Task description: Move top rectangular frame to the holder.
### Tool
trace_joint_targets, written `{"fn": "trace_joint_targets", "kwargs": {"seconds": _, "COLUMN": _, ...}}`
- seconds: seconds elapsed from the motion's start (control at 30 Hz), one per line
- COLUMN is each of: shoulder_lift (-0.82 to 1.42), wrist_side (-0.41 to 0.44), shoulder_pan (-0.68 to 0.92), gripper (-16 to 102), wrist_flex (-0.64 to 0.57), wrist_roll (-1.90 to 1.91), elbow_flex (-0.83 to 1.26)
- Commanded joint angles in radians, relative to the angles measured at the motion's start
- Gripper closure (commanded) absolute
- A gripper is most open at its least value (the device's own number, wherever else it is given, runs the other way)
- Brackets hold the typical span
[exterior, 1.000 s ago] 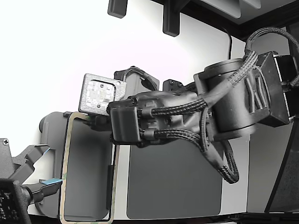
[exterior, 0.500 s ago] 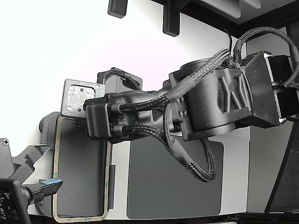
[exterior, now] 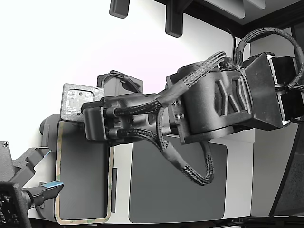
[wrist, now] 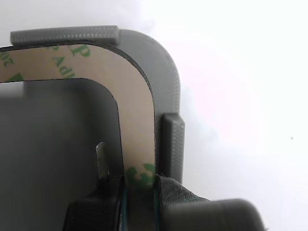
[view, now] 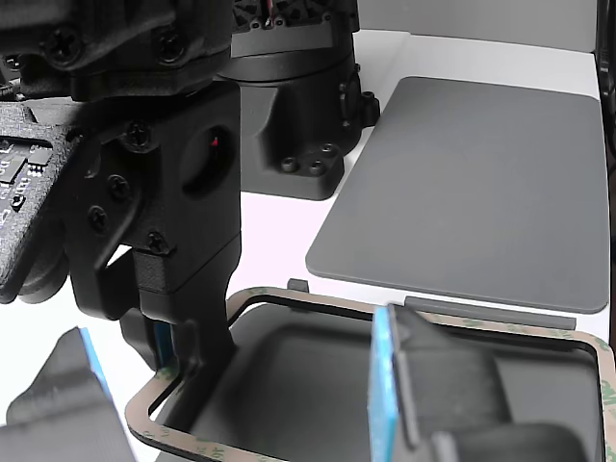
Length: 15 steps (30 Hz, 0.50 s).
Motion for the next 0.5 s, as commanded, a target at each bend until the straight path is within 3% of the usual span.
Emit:
{"fn": "trace_joint_targets", "kwargs": {"seconds": 0.0, "shoulder_lift": 0.023, "wrist_side": 0.002, "shoulder_pan": -0.015, "gripper": 97, "wrist_flex": -0.011, "wrist_roll": -0.002, "elbow_flex": -0.014}}
{"fn": "trace_joint_targets", "kwargs": {"seconds": 0.47, "shoulder_lift": 0.035, "wrist_side": 0.006, "shoulder_pan": -0.018, "gripper": 97, "wrist_flex": -0.052, "wrist_roll": 0.015, "elbow_flex": 0.049}}
